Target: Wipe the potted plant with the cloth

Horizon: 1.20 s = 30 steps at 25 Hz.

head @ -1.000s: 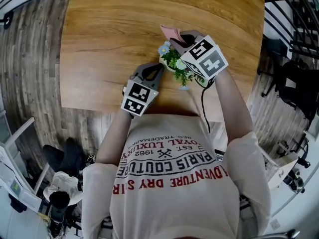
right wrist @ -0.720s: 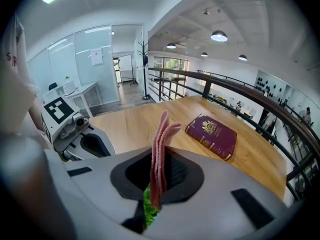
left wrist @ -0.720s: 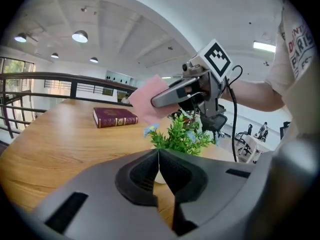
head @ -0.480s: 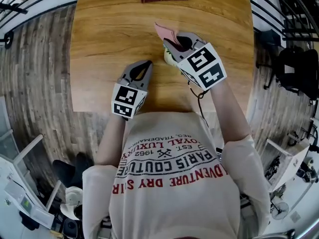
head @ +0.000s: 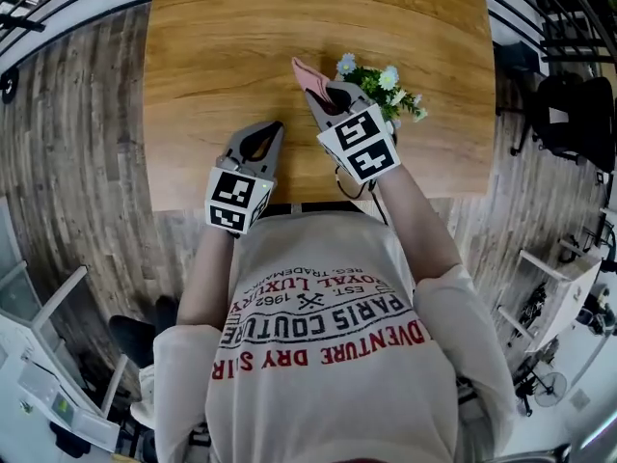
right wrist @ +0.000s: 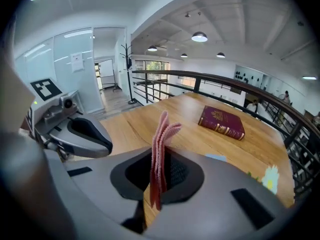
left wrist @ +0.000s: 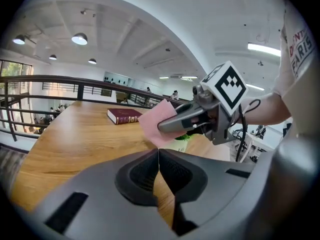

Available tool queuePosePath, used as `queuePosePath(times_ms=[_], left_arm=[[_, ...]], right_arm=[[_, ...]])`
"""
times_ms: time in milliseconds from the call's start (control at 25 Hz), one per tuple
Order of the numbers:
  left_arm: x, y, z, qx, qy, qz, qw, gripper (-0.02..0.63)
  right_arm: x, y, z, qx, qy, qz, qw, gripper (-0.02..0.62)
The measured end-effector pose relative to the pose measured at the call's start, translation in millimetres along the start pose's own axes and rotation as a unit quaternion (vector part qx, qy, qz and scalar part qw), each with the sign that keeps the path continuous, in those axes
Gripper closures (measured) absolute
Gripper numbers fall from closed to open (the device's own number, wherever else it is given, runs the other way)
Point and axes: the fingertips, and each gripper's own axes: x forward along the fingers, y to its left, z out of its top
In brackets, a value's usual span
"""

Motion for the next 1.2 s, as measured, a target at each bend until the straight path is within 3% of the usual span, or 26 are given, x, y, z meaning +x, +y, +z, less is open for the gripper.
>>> queuePosePath(times_ms=[360, 560, 680, 920, 1000, 1200], left_arm=[[-9, 11, -18, 0.001, 0.026, -0.01, 0.9996, 0.589], [-14, 17, -30, 0.003, 0.04, -0.012, 0.9991, 0.589], [-16, 17, -33, 0.002, 0.044, -0.008, 0.999, 0.589], [-12, 19, -31, -0.002, 0.034, -0.015, 0.9993, 0.589], [-10, 15, -31, 0.0, 0.034, -0.02, 0.9992, 0.589], [-7, 7, -36, 0.002, 0.041, -0.03, 0.9987, 0.589]], right_arm=[[24, -24, -55, 0.107, 0.009, -0.102, 0.989, 0.558], [35, -42, -77, 0.2, -0.006, -0.169, 0.965, 0.558], [36, -47, -91, 0.278, -0.012, -0.173, 0.945, 0.558], [37, -45, -96, 0.311, -0.018, -0.175, 0.934, 0.558], [34, -45, -99, 0.343, -0.026, -0.176, 0.922, 0.558], [23, -51, -111, 0.445, -0.052, -0.19, 0.873, 0.558]])
